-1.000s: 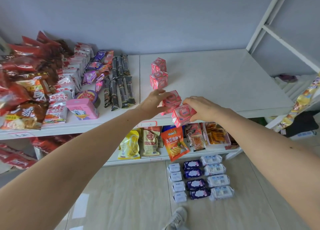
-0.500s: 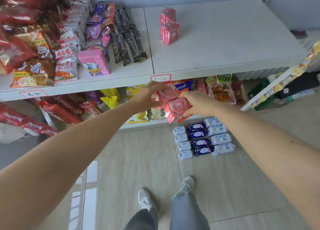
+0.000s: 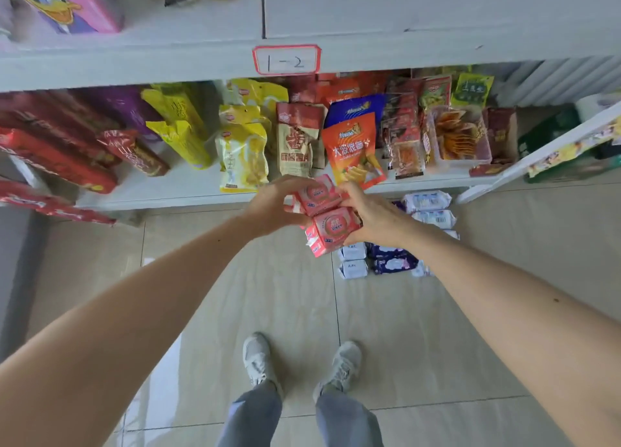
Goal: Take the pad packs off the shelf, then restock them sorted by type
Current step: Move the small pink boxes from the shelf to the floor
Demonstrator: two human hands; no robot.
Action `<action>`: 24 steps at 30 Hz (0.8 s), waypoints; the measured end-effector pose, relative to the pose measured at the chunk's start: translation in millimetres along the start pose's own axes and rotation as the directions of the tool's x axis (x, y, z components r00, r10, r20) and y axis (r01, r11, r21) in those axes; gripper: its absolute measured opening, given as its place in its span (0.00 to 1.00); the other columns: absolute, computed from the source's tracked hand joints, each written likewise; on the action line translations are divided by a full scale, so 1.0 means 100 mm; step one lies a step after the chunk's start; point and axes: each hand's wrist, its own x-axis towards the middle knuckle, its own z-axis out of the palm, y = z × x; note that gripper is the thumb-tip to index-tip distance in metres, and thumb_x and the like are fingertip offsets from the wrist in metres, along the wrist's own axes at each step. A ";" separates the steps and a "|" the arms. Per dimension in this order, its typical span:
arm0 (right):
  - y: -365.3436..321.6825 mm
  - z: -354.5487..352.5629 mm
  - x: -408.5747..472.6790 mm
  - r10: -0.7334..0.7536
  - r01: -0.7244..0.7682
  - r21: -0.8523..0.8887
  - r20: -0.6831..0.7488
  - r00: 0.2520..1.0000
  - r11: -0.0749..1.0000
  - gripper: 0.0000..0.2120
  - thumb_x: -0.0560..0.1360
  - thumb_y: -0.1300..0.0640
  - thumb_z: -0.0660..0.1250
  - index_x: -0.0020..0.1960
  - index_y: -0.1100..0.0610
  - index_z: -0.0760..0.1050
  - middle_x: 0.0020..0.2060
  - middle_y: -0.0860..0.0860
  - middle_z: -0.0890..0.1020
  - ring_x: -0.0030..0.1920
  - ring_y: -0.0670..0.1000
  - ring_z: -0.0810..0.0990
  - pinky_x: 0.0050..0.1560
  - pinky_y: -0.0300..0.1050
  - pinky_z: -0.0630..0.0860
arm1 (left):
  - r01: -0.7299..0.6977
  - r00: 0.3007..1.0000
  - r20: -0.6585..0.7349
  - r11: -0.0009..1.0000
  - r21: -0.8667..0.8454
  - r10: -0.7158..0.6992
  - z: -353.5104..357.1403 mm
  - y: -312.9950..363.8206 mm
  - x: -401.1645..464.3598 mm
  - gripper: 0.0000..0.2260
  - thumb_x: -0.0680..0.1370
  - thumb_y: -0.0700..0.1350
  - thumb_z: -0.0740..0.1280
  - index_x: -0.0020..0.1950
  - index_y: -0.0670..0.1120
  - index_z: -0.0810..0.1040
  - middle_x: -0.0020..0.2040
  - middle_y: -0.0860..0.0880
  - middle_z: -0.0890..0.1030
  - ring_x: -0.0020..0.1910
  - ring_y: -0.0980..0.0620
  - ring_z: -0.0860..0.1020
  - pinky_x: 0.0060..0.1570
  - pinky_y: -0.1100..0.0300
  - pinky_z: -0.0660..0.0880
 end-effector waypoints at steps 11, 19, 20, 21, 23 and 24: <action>1.95 2.15 1.34 0.086 -0.084 0.167 -0.003 0.996 0.982 0.44 0.66 0.59 0.79 0.72 0.46 0.56 0.57 0.51 0.81 0.52 0.48 0.80 0.55 0.45 0.76 | 0.108 0.987 0.123 0.994 -0.026 -0.104 1.60 -2.50 0.68 0.34 0.63 0.45 0.80 0.66 0.55 0.73 0.60 0.55 0.76 0.58 0.53 0.76 0.56 0.54 0.77; 3.07 3.23 2.44 0.088 -0.085 0.026 -0.143 0.986 0.996 0.43 0.66 0.57 0.78 0.71 0.49 0.55 0.55 0.51 0.80 0.53 0.51 0.80 0.49 0.42 0.74 | 0.097 0.987 0.122 0.992 0.074 -0.106 2.45 -4.08 1.45 0.36 0.64 0.50 0.79 0.69 0.49 0.69 0.60 0.53 0.72 0.59 0.53 0.73 0.56 0.59 0.74; 3.17 3.30 2.56 0.073 -0.075 -0.006 -0.164 0.984 0.997 0.43 0.66 0.57 0.78 0.72 0.50 0.55 0.56 0.52 0.80 0.53 0.53 0.80 0.48 0.42 0.73 | 0.070 0.989 0.121 0.992 0.100 -0.082 2.50 -4.22 1.54 0.33 0.64 0.49 0.79 0.67 0.49 0.71 0.58 0.52 0.72 0.57 0.53 0.73 0.53 0.61 0.74; 3.26 3.36 2.67 0.069 -0.075 -0.030 -0.184 0.981 0.997 0.42 0.67 0.57 0.77 0.72 0.51 0.55 0.56 0.54 0.79 0.53 0.54 0.80 0.47 0.42 0.72 | 0.050 0.991 0.115 0.991 0.125 -0.065 2.55 -4.33 1.63 0.32 0.65 0.50 0.79 0.66 0.49 0.72 0.56 0.51 0.71 0.56 0.53 0.72 0.52 0.63 0.73; 3.39 3.45 2.87 0.071 -0.092 -0.088 -0.219 0.973 0.992 0.40 0.68 0.59 0.76 0.72 0.54 0.56 0.54 0.56 0.78 0.53 0.57 0.79 0.48 0.43 0.72 | 0.041 0.994 0.091 0.988 0.148 -0.055 2.62 -4.53 1.81 0.35 0.64 0.49 0.79 0.68 0.50 0.70 0.57 0.50 0.68 0.56 0.52 0.70 0.55 0.63 0.72; 3.44 3.48 2.95 0.073 -0.106 -0.129 -0.236 0.969 0.986 0.39 0.68 0.59 0.75 0.72 0.56 0.56 0.53 0.57 0.78 0.53 0.58 0.78 0.51 0.45 0.72 | 0.042 0.995 0.080 0.988 0.146 -0.054 2.64 -4.59 1.90 0.35 0.64 0.49 0.79 0.69 0.50 0.69 0.57 0.50 0.68 0.57 0.52 0.71 0.56 0.62 0.72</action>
